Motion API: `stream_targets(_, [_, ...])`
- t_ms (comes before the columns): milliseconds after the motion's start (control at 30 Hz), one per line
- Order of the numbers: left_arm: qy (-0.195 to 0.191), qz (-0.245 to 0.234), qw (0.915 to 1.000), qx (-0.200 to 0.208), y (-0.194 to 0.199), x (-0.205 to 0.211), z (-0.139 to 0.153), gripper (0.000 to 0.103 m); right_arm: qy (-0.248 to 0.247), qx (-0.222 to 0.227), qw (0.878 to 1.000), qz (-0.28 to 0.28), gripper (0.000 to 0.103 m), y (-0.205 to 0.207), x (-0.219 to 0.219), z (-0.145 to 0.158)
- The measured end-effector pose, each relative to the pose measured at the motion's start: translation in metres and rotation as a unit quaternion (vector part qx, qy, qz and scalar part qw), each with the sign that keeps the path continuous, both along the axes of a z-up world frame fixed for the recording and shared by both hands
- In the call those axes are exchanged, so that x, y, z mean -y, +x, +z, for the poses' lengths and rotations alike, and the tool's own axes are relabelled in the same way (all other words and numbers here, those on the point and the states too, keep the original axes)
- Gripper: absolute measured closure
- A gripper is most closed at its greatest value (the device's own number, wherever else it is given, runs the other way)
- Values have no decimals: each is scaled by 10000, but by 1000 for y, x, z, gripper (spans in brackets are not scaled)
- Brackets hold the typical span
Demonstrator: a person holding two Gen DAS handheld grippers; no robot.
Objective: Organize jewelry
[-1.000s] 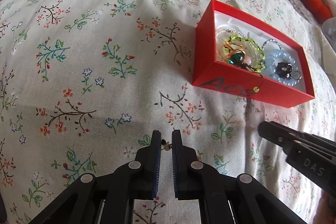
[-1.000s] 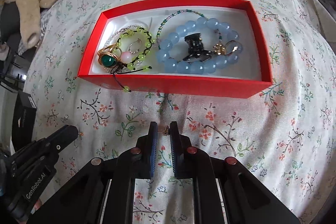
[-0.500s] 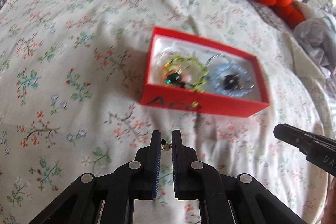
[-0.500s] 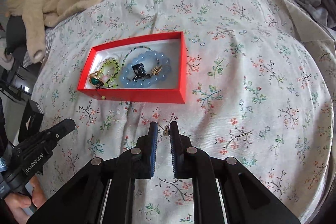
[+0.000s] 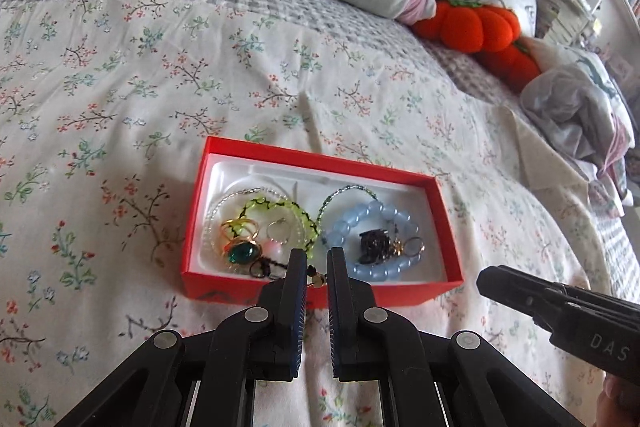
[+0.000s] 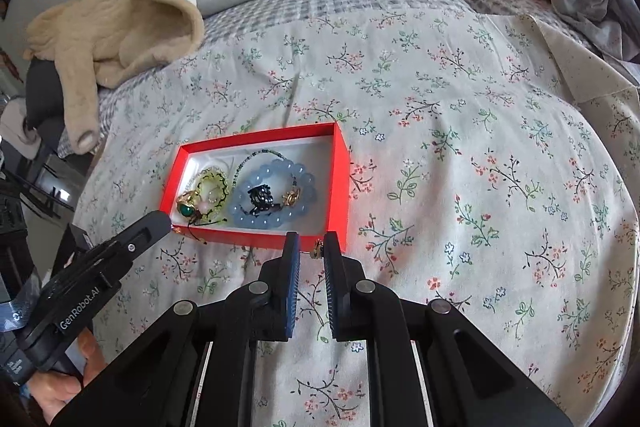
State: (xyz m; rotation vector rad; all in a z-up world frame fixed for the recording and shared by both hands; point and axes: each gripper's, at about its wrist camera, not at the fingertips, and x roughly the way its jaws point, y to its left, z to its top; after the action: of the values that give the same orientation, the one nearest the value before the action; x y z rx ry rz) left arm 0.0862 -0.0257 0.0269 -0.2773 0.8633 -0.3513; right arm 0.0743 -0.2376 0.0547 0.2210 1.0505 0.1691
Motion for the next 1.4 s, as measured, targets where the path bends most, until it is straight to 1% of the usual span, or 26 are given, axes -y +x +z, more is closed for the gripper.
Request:
stream_targets(267, [118,-11,9999,26,14,10,-9,98,54,-21,10000,-51,90,19,0,-9])
stream_targets(533, [261,-22,9996,112,18,14,-10,97,121,-106,9998,-111,90,28,1,-18])
stream_targets(567, [291,-35,9995,110,18,15,-10,94,116,-115,9998,-107,90,28,1,-18])
stream_targets(600, [328,-37,9994,121,18,15,-10,86,107,-119,9998,-104,90,28,1,-19])
stream_targets(667, [391,-16,9991,157,16,16,-9,77,97,-117,9998,-103,90,28,1,-19])
stream_targets(833, [469,-15,9987,208,13,17,-5,75,117,-103,9998,-119,90,28,1,-18])
stream_targets(900, [524,-5,9984,222,10,17,-3,71,121,-102,9998,-119,90,28,1,-18])
stream_targets(1033, [609,63,9978,240,7,14,-2,68,121,-86,9998,-134,90,29,1,-18])
stream_targets(1100, [625,99,9977,238,6,11,-1,66,203,-73,9996,-154,89,31,1,-18])
stream_targets(1167, [646,124,9975,241,5,9,0,64,395,-88,9991,-140,89,34,2,-19])
stream_targets(1233, [676,152,9973,249,3,8,1,62,502,-140,9985,-144,87,36,2,-20])
stream_targets(1300, [715,173,9970,240,3,7,2,59,520,-138,9984,-164,81,36,0,-19])
stream_targets(1333, [741,180,9968,229,2,7,2,58,538,-134,9983,-164,79,36,0,-18])
stream_targets(1400, [807,194,9963,208,-1,6,3,54,536,-106,9983,-182,75,34,1,-15])
